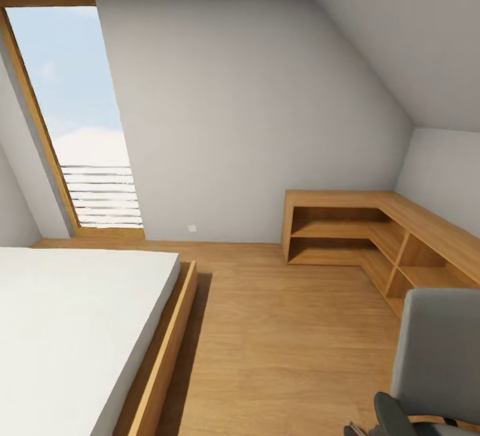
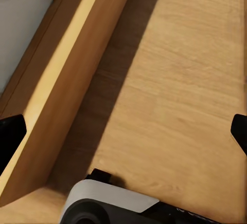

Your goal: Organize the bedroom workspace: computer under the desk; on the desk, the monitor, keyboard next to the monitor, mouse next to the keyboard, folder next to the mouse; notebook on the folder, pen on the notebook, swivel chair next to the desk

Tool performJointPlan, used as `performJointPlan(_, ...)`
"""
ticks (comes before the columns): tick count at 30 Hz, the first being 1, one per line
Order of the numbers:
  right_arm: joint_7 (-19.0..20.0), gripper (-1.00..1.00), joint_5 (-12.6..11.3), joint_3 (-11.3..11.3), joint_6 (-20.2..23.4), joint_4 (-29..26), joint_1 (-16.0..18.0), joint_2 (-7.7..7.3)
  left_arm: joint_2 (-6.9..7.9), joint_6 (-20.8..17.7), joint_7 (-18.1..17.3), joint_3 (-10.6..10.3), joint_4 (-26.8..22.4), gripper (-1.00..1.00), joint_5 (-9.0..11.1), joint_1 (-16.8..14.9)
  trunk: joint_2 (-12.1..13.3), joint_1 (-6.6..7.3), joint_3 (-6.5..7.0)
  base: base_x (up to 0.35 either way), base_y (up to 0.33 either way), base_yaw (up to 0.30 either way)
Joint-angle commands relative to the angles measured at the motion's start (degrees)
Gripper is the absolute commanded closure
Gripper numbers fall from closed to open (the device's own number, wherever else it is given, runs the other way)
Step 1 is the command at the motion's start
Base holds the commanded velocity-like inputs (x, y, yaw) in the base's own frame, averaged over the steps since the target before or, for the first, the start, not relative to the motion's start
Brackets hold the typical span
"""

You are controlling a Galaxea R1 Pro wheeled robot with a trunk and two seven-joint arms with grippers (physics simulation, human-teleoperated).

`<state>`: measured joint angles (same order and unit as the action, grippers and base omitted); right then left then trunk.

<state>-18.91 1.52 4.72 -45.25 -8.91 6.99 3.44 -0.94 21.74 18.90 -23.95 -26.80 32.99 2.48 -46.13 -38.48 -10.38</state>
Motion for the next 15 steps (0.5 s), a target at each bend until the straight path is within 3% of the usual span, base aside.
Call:
performJointPlan(1, -0.60, -1.00, 0.15, 0.45, -0.01, 0.04, 0.04, -0.01, 0.06, 0.23, 0.43, -0.48, -0.10, -1.00, 0.50, -0.02, -0.05, -0.05, -0.07, 0.321, -0.098, 0.000)
performJointPlan(7, -0.60, -1.00, 0.15, 0.45, -0.01, 0.05, 0.04, -0.01, 0.09, 0.23, 0.43, -0.48, -0.10, -1.00, 0.52, -0.02, -0.05, -0.05, -0.07, 0.321, -0.032, 0.000)
performJointPlan(15, -0.60, -1.00, 0.15, 0.46, 0.01, 0.12, 0.04, -0.01, 0.10, 0.18, 0.43, -0.48, -0.10, -1.00, 0.56, -0.03, -0.05, -0.05, -0.07, 0.297, 0.168, 0.000)
